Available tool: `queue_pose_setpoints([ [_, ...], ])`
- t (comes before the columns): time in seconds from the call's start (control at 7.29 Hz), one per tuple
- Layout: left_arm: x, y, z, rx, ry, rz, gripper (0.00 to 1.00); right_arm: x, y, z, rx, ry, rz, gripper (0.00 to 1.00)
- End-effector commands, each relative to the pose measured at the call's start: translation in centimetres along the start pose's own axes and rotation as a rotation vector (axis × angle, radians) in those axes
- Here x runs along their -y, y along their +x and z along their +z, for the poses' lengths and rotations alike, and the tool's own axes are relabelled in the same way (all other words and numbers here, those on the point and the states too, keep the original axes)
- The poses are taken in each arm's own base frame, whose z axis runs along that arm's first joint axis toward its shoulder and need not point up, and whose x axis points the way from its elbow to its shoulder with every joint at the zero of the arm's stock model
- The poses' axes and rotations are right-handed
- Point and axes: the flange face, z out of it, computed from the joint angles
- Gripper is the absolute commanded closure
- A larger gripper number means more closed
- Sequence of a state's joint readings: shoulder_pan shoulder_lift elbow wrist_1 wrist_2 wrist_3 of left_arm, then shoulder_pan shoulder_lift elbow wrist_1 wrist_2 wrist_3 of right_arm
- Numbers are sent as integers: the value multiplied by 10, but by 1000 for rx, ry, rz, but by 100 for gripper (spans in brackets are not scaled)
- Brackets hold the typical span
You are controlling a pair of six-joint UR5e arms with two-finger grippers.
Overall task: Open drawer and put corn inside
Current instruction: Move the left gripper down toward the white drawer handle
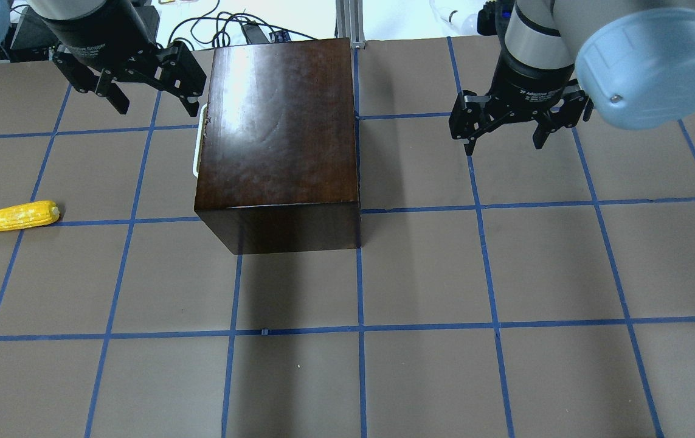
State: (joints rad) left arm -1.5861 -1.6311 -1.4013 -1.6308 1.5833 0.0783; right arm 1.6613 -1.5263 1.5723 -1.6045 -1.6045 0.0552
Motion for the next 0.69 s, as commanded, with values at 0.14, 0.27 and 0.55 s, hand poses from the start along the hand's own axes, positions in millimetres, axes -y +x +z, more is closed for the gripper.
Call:
queue_pose_setpoints([
  [0.14, 0, 0, -1, 2, 7, 0, 0, 0, 0, 0, 0, 0, 0, 0],
  [0.27, -2, 0, -1, 3, 6, 6, 0, 0, 0, 0, 0, 0, 0, 0],
  [0.55, -4, -1, 1, 6, -4, 3, 0, 0, 0, 0, 0, 0, 0, 0],
])
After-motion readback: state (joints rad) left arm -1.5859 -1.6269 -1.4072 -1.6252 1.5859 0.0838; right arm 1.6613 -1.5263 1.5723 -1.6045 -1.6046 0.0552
